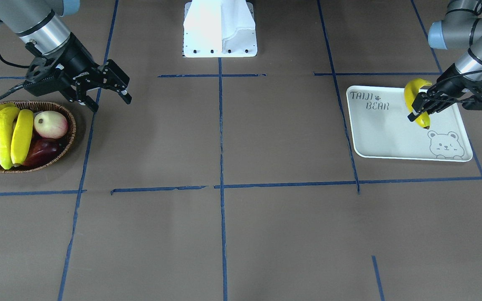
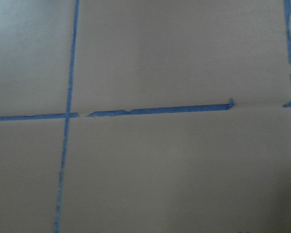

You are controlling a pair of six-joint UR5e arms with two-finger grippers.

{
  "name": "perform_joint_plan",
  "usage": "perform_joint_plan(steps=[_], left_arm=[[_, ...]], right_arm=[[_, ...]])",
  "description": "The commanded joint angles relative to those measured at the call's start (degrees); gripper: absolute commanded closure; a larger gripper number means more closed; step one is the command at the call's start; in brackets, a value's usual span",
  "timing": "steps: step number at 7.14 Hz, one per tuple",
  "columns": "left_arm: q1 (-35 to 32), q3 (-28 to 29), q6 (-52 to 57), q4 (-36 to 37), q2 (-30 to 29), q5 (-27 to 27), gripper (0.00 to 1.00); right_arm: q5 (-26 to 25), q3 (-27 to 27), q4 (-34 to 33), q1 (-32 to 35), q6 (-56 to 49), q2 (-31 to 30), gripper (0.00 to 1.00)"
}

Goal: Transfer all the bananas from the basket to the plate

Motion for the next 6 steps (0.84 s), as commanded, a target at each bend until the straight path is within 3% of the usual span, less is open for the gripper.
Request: perform_joint_plan(steps=[1, 3, 4, 5, 6], left_arm=[[-0.2, 6.6, 5.6, 0.3, -2.2, 3.0, 1.00], [-1.2, 9.3, 6.9, 0.3, -4.2, 3.0, 0.97], [-2.9, 9.3, 6.8, 0.4, -4.2, 1.6, 0.55], [-3.9, 9.3, 6.8, 0.4, -4.3, -0.2, 0.01], [-4.5, 9.1, 6.9, 0.2, -4.3, -0.7, 0.00]], right_arm=[[0.1, 2.3, -2.1, 1.2, -6.4, -4.5, 0.00], [0.1, 2.4, -2.1, 1.3, -6.4, -4.4, 0.00], [0.1, 2.8, -2.1, 1.3, -6.4, -4.6, 0.00], [0.1, 2.8, -2.1, 1.3, -6.4, -4.9, 0.00], [0.1, 2.9, -2.1, 1.3, -6.4, -5.1, 0.00]])
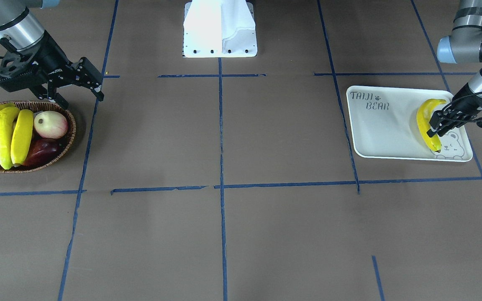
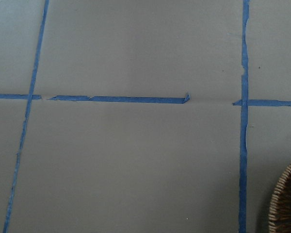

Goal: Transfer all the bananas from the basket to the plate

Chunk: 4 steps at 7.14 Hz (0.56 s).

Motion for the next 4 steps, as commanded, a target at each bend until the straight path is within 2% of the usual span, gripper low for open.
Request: perform_joint_plan(steps=[1, 2, 3, 4], left_arm=[[-3.3, -0.2, 0.0, 0.2, -0.2, -5.0, 0.00], [-7.5, -0.2, 0.0, 2.3, -1.3, -12.5, 0.00], [-13.9, -0.6, -0.1, 6.9, -4.9, -20.9, 0.00], [-15.6, -2.5, -0.4, 9.5, -6.5, -22.8, 0.00]], right_arm=[[0.0, 0.0, 0.0, 0.0, -0.2, -0.9, 0.00], [0.0, 0.0, 0.0, 0.7, -3.5, -2.6, 0.00], [1.2, -0.1, 0.1, 3.0, -11.7, -6.1, 0.00], [3.8, -0.1, 0.3, 6.2, -17.6, -9.9, 0.00]])
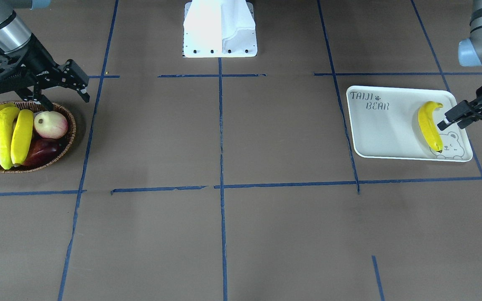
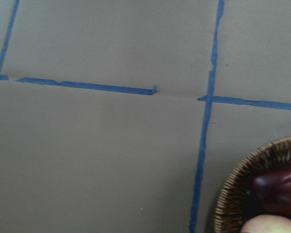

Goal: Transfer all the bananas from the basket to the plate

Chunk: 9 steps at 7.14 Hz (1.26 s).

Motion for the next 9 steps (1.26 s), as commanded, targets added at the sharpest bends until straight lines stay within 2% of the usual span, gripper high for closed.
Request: perform_joint_plan(steps=[1, 2, 4, 5, 7, 9], left_arm=[[-3.8, -2.6, -0.5, 4.7, -2.8, -5.1, 0.00], [-3.6, -2.7, -0.6, 4.8, -4.1, -4.8, 0.00], [-3.3, -2.8, -0.7, 4.7, -5.0, -4.7, 0.00], [-3.1, -2.8, -0.7, 4.7, -5.0, -4.7, 0.00], [-2.8, -2.7, -0.8, 4.7, -5.6, -4.7, 0.00], [-2.6, -2.7, -0.8, 4.7, -5.6, -4.7, 0.00]], right_arm=[[3.1, 0.1, 0.9, 5.0, -9.9, -7.8, 0.00], [3.1, 0.3, 0.9, 6.3, -14.5, -10.4, 0.00], [3.5, 0.2, 0.7, 6.9, -17.1, -14.6, 0.01], [5.0, -0.3, 0.7, 6.9, -17.4, -15.8, 0.21], [5.0, -5.6, 0.7, 6.9, -23.4, -16.0, 0.26], [4.9, -8.3, 0.7, 6.7, -23.5, -15.2, 0.29]])
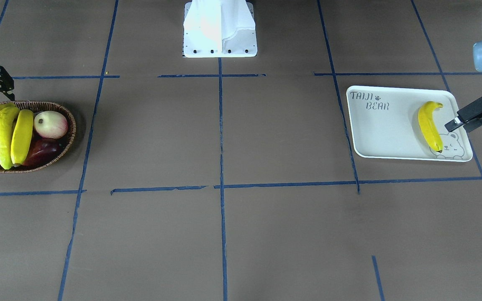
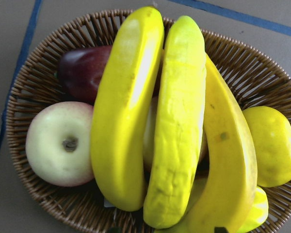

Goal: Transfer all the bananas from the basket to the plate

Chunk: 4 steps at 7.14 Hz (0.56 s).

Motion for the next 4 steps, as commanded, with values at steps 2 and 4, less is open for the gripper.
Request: perform_joint_plan(steps=[2, 4], left_arm=[[0.1, 0.2, 0.2, -0.1, 0.1, 0.0, 0.00], [0.3, 0.6, 0.3, -0.2, 0.2, 0.0, 0.00]], right_arm=[[-0.1, -2.6, -0.2, -0.1, -0.3, 2.3, 0.29], [-0.1, -4.3, -0.1, -0.1, -0.4, 4.2, 0.30]])
